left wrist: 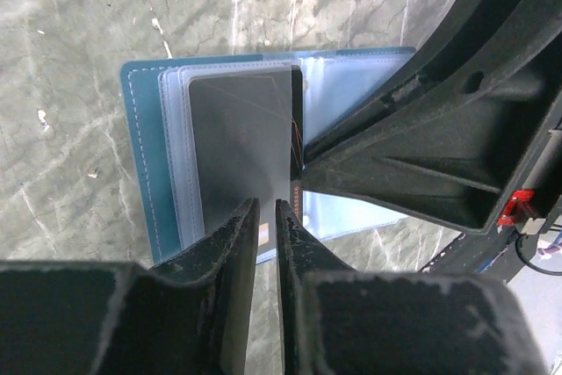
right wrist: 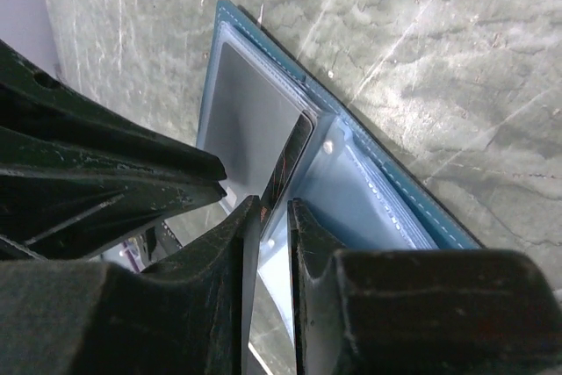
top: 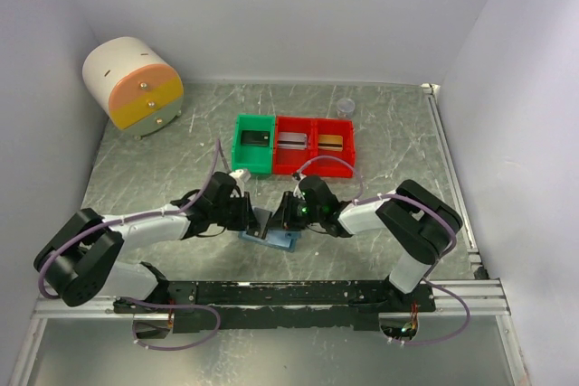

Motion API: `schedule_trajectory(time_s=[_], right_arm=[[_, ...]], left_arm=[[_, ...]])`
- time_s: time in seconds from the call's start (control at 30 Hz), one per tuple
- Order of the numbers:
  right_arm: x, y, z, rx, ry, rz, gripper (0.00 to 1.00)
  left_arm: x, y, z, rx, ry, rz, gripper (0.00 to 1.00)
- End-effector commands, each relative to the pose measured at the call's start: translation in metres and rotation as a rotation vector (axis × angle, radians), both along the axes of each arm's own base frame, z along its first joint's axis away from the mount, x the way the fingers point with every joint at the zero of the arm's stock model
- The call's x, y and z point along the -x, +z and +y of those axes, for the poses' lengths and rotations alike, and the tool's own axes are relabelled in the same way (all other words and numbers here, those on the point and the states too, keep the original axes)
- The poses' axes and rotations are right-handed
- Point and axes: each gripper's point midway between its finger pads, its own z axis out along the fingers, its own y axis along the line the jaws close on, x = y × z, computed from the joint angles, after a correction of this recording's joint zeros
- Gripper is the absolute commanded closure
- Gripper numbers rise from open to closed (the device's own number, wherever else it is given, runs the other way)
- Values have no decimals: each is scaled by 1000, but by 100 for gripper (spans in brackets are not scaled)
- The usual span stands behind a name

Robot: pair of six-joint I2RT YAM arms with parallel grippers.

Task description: Take the credit cards out of the card holder

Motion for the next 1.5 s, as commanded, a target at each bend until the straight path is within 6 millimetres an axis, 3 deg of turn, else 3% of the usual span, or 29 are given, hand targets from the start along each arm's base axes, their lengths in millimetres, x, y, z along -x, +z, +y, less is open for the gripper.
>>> schedule_trajectory(time_s=[0.0,0.13,0.33,0.47,0.8,1.0,1.23,1.47], right_arm=[[-9,-21,-14,97,-66,-10,80],[-14,-18,-18,127,-88,-33,80],[-19,-24,-30,221,-94,-53,80],[-19,-12,-19,156,-56,-84,79],[-14,-12,-12,93,-60,-41,79],[-10,-16,-6,45,-37,-16,79],[-10,-5,-6,23,-20,-48,99],[-10,5,-11,40,3,-88,100]], left_arm=[[5,-4,5,-36,-1,-18,76],[6,-1,13,-58,19,-24,75],[-9,20,23,-87,93,-105,63],[-16,20,18,-96,83,-114,57],[-2,-8,10,-178,12,-21,68],[12,-12,6,-178,-8,-5,75],[15,-18,15,-213,17,5,77],[12,-14,18,-222,41,-10,74]])
